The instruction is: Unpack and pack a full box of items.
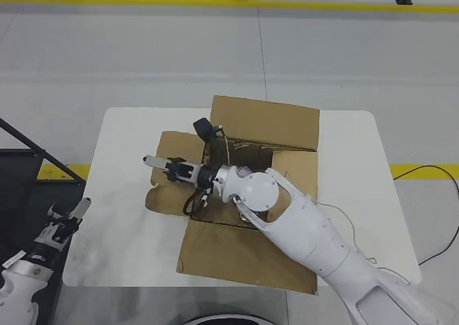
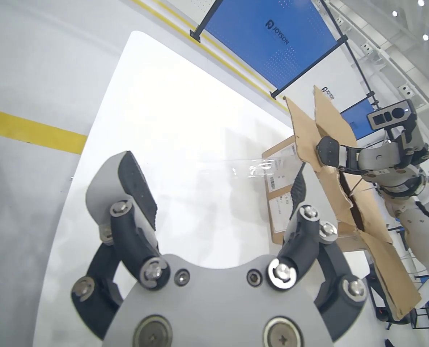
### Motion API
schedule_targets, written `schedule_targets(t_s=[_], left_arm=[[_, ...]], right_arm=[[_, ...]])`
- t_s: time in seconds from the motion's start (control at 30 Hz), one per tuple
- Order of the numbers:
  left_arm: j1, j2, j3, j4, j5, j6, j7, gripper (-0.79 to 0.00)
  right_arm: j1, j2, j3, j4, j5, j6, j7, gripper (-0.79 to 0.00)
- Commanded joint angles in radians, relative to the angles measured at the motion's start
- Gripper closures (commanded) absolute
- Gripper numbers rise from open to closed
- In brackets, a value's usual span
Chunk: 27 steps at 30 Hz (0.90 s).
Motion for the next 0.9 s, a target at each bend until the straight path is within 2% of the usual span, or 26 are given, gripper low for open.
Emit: schedule_targets(t_s=[0.0,0.23,0.47,0.7,0.87], left_arm=[[0.004,0.0,-0.023,-0.022,-0.009,-0.008,0.0,-0.785],[0.004,0.003,-0.097,-0.126,-0.097,-0.039,-0.076,-0.785],[-0.048,0.015,-0.13,-0.244,-0.149,-0.026,-0.212,-0.785],[-0.164,0.036,-0.07,-0.366,-0.238,0.031,-0.407,-0.785],[-0.287,0.054,0.047,-0.419,-0.215,0.111,-0.521,-0.785]], right_arm=[[-0.019,0.009,0.03,-0.037,-0.009,-0.007,0.015,-0.785],[-0.141,0.062,0.181,-0.217,-0.05,-0.035,0.087,-0.785],[-0.335,0.126,0.404,-0.401,-0.042,-0.08,0.201,-0.785],[-0.53,0.178,0.64,-0.527,0.005,-0.162,0.349,-0.785],[-0.659,0.207,0.796,-0.596,0.068,-0.259,0.465,-0.785]])
